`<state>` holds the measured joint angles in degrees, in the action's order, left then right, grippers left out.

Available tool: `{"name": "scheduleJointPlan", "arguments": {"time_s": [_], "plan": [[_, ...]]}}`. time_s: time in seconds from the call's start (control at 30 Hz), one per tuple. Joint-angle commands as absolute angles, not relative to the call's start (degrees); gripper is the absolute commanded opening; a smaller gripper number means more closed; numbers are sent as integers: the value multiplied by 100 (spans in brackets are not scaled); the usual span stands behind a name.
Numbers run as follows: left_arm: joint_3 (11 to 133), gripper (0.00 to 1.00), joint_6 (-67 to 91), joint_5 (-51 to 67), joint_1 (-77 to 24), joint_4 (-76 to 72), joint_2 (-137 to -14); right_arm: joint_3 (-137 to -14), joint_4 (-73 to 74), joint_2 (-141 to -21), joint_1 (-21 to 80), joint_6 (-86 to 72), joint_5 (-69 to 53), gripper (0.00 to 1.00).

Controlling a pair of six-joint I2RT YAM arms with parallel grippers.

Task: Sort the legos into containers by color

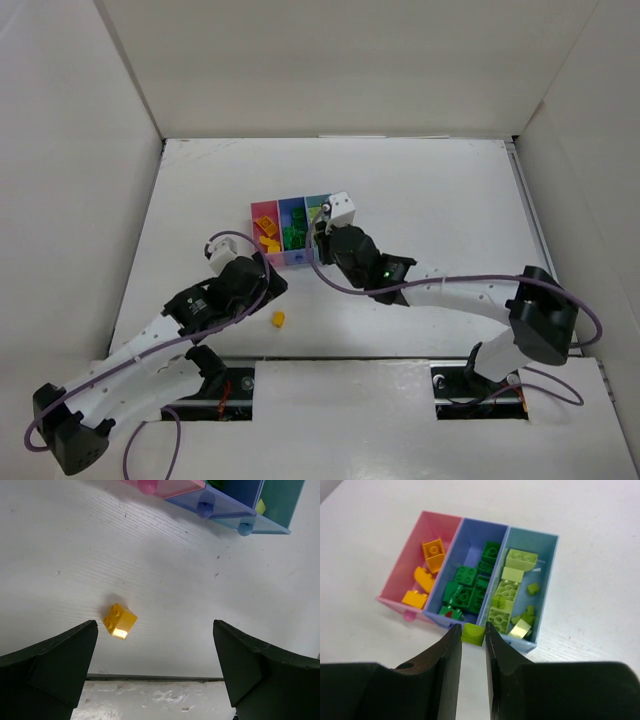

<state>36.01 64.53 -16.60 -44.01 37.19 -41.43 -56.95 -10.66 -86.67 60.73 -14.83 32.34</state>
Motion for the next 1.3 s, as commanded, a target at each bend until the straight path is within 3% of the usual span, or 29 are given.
{"name": "scheduleJointPlan", "arguments": {"time_s": [0.0,0.1,0.17,0.33,0.47,0.53,0.6,0.87,1.27], "plan": [[3533,99,6390,-1617,-4386,3568,-4148,-6055,-1063,-8990,5714,-1169,3270,23],[3428,99,6442,-1486,-4386,3568,-4201,-6328,-1063,-9280,5371,-1117,2884,25],[3376,99,6442,-1415,-4386,3428,-4201,-6424,-1063,-9386,5230,-1055,2525,31],[3375,99,6503,-1345,-4386,3428,-4412,-6627,-1063,-9598,5177,-730,2189,32],[3323,99,6504,-1345,-4386,3480,-4465,-6680,-1063,-9650,5177,-625,2057,41],[3322,99,6557,-1345,-4386,3480,-4517,-6680,-1003,-9650,5124,-624,1978,54],[3322,99,6670,-1345,-4386,3559,-4578,-6680,-941,-9650,5124,-624,1978,58],[3155,97,6785,-1099,-4386,3683,-4983,-6215,-835,-8843,5071,-624,1978,59],[3103,89,6417,-1107,-4658,3411,-5677,-4475,-396,-7200,4659,-1327,2180,59]]}}
